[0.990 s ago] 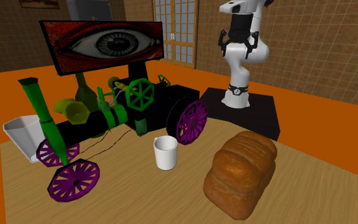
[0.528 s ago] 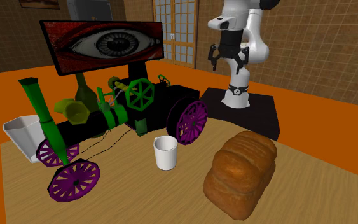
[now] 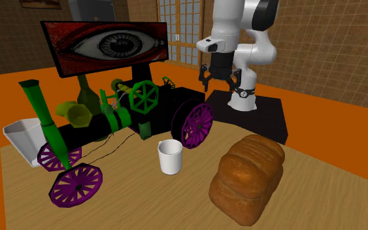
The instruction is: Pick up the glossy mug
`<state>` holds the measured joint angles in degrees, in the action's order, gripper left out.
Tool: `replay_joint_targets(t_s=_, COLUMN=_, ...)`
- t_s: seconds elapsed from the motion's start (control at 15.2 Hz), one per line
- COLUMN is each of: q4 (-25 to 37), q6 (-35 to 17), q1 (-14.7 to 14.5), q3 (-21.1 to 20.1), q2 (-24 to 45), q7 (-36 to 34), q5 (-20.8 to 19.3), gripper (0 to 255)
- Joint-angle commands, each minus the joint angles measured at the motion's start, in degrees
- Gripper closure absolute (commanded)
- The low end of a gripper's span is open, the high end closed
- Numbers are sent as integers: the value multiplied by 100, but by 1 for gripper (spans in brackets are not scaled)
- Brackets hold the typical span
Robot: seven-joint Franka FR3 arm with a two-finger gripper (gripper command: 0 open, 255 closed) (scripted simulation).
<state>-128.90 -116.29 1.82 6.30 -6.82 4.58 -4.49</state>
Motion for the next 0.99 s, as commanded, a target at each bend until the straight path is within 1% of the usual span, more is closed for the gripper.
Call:
replay_joint_targets(t_s=0.0, q4=291, q6=-213, q1=12, q3=28, q2=476, q7=44, q5=38, gripper=0)
replay_joint_targets(t_s=0.46, q4=1476, q6=-649, q1=130, q3=102, q2=2019, q7=265, q5=212, gripper=0)
replay_joint_targets(t_s=0.92, q4=3071, q6=-711, q1=321, q3=87, q2=3599, q7=448, q5=401, gripper=0)
